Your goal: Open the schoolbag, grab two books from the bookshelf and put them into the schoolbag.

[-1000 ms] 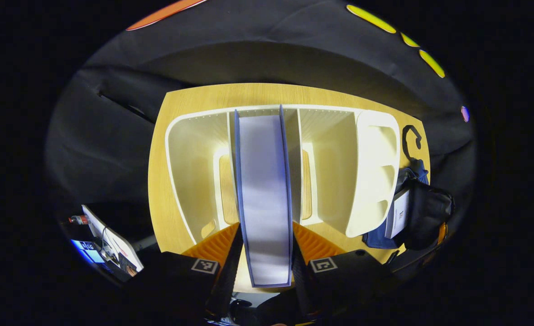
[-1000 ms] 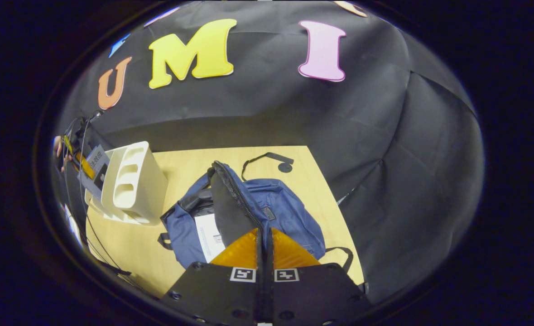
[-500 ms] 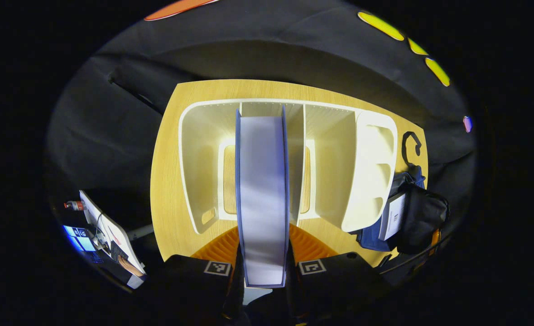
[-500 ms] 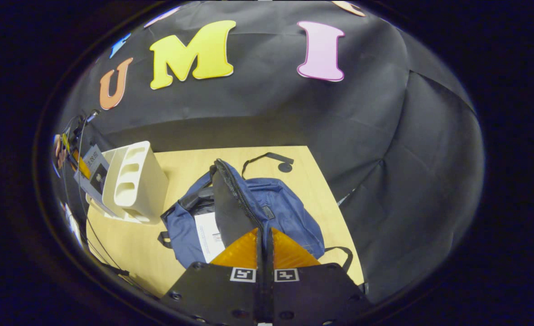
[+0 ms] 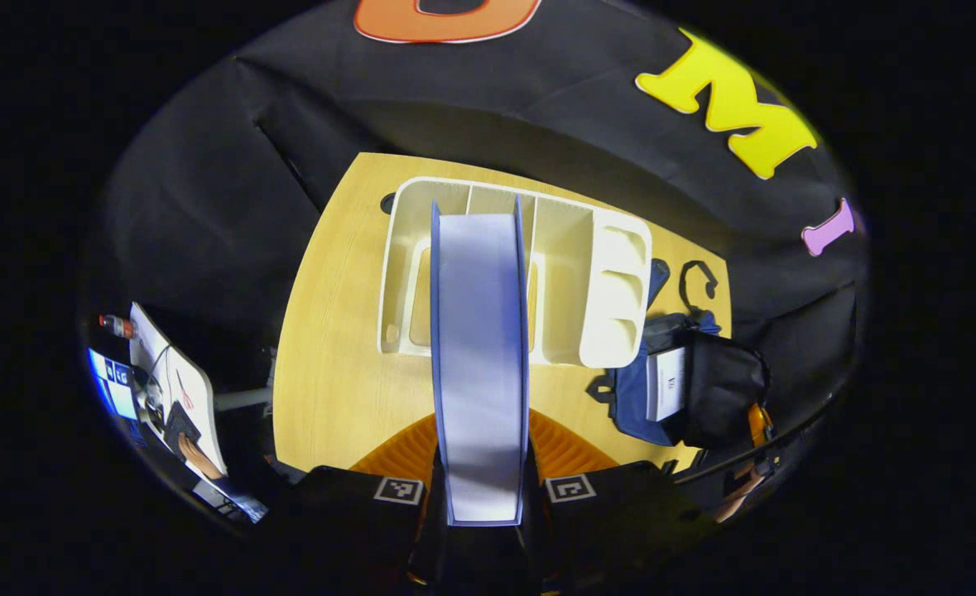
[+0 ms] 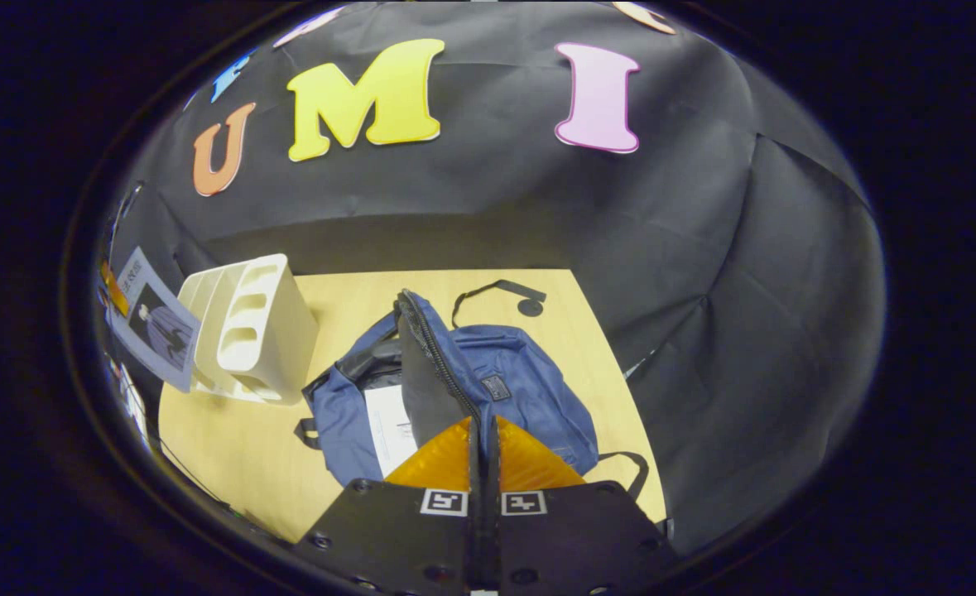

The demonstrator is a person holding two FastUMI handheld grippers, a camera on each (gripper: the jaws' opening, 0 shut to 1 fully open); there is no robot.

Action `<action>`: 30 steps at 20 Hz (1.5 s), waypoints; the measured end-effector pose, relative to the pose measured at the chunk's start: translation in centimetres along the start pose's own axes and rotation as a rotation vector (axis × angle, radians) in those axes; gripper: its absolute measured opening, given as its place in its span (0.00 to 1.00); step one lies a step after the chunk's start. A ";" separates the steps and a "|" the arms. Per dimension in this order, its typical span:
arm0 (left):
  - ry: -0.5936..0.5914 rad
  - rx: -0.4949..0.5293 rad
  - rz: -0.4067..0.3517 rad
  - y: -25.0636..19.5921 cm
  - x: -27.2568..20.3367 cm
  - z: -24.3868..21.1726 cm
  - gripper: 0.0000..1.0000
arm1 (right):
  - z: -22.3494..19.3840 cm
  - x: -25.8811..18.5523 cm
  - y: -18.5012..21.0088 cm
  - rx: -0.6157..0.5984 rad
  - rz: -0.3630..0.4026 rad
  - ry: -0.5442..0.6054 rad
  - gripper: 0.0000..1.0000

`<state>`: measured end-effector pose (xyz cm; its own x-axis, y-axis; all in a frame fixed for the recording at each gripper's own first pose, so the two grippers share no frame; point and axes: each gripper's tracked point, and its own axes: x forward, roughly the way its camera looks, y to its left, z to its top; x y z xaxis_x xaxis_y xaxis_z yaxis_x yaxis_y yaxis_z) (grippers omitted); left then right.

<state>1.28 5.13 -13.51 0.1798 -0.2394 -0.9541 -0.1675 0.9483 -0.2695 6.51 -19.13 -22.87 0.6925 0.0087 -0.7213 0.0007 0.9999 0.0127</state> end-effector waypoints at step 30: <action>-0.014 -0.206 -0.895 -24.8 12.3 -13.6 0.38 | 0.2 -1.6 -1.6 -0.009 -0.044 -0.013 0.00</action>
<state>-5.56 -24.14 -20.34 0.3369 -0.8627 -0.3773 -0.1293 0.3545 -0.9261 5.55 -20.75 -21.59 0.7011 -0.0356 -0.7122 0.0248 0.9994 -0.0255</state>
